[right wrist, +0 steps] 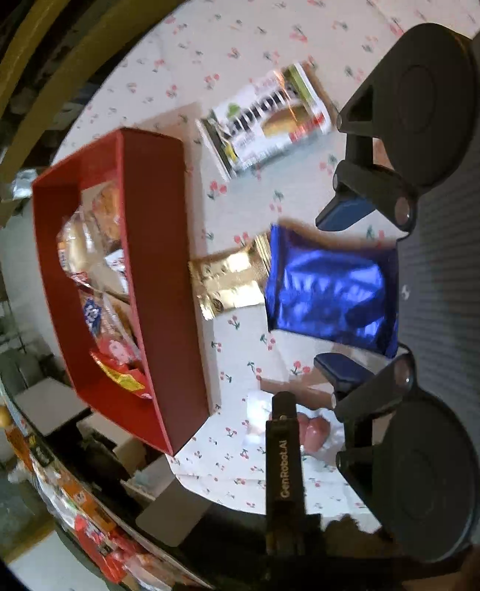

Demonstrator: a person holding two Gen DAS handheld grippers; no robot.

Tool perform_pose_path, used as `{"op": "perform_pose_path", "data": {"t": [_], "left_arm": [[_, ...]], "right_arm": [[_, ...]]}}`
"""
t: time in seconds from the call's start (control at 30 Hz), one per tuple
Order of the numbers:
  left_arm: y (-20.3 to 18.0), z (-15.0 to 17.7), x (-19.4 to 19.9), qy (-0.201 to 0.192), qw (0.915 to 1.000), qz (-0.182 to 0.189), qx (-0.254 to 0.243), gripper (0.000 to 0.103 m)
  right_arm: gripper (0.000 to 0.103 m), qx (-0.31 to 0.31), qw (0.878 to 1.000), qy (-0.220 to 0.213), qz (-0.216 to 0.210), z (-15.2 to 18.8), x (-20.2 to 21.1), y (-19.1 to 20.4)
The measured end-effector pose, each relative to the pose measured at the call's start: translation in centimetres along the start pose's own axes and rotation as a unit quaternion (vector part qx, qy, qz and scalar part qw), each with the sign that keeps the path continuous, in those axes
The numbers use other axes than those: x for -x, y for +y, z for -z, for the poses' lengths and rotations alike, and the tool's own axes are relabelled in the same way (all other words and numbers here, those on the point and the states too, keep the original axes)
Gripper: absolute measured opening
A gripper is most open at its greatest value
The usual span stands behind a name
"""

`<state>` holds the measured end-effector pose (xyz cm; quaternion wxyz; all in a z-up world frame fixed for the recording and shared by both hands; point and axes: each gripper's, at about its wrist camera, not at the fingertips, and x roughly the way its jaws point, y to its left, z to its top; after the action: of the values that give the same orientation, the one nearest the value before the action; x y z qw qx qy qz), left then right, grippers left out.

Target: Organize snacks

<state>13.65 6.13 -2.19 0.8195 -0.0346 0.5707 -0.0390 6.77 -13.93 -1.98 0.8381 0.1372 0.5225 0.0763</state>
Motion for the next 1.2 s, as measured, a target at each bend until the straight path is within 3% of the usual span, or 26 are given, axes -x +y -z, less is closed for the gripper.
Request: {"op": "perform_pose_path", "data": {"t": [0.1,0.23,0.33,0.4,0.5,0.77,1.2], "left_arm": [[0.6,0.1,-0.1,0.005,1.0000,-0.002,0.005,0.075],[0.6,0.2,-0.1,0.008,1.0000,-0.003,-0.002,0.076],[0.2,0.2,-0.3,0.009,0.9999,-0.005,-0.008,0.076],[0.1,0.2,-0.3,0.009,0.9999,-0.006,-0.010,0.076],[-0.2,0.2,-0.4,0.008,0.9998,-0.008,-0.014,0.076],[-1.2,0.2,0.7,-0.007,0.9995,0.018,-0.024,0.075],[-2.9,0.3,3.1,-0.038,0.9970,0.057,-0.036,0.075]], "right_arm": [[0.092,0.004,1.000,0.006,0.021,0.5,-1.7,1.3],[0.091,0.055,0.995,-0.029,0.084,1.0,-2.9,3.3],[0.090,0.086,0.990,-0.019,0.109,0.3,-3.8,4.3],[0.079,0.093,0.990,-0.017,0.104,-0.1,-3.9,4.5],[0.077,0.111,0.989,-0.019,0.092,0.5,-3.2,3.8],[0.076,0.086,0.994,-0.023,0.067,1.3,0.1,0.4],[0.075,0.082,0.993,-0.078,0.044,-0.6,3.5,-0.5]]}}
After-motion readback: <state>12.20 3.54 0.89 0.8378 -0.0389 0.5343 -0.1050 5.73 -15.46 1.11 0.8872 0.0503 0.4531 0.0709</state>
